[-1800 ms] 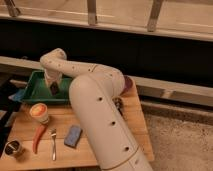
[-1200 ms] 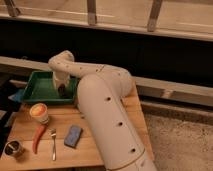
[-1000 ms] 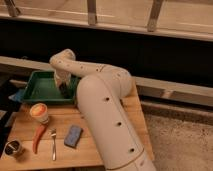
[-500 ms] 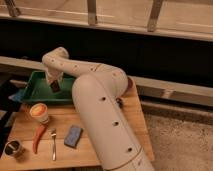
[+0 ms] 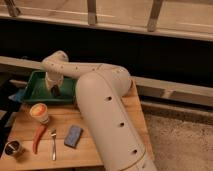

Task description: Wipe tray with eraser

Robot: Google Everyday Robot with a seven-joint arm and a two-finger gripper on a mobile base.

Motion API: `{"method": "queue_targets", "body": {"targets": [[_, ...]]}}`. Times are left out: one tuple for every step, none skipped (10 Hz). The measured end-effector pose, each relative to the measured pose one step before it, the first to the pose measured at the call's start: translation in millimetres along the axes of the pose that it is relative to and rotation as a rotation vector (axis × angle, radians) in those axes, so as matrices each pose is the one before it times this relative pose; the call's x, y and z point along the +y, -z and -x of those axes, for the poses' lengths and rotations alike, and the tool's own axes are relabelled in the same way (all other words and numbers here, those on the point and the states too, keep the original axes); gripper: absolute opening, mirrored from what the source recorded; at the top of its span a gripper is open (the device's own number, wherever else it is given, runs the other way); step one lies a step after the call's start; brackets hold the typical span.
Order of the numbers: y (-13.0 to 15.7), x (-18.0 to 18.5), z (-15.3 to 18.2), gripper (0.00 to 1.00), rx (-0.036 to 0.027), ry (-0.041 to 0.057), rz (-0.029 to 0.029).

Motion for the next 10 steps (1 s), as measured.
{"method": "queue_targets", "body": {"targets": [[-1.82,-10.77,0.12,0.00,0.00726,-0.01150,-0.01672],[-0.46,-16.20,4.56,0.00,0.00284,-0.01711,-0.02275],[0.21,-11.24,6.41,0.00,-0.00163,-0.01041,-0.01813],[3.88,-5.07,9.24,0.00,-0.01294,0.00039,-0.01373],[4.20,0.79,7.76,0.00,-0.01421,0.00701,-0.00332],[5.41,3.78,11.54,0.00,-0.02046,0.01651,0.00171],[0.91,7.73,5.79,0.00,-0.01172,0.01912,0.01029],[1.75,10.37,2.79,0.00,-0.00894,0.01844,0.01309],[2.49,17.61,-2.53,0.00,-0.00538,0.02658,0.02108],[2.27,13.93,-4.28,0.00,-0.00131,0.02218,0.01347]]}}
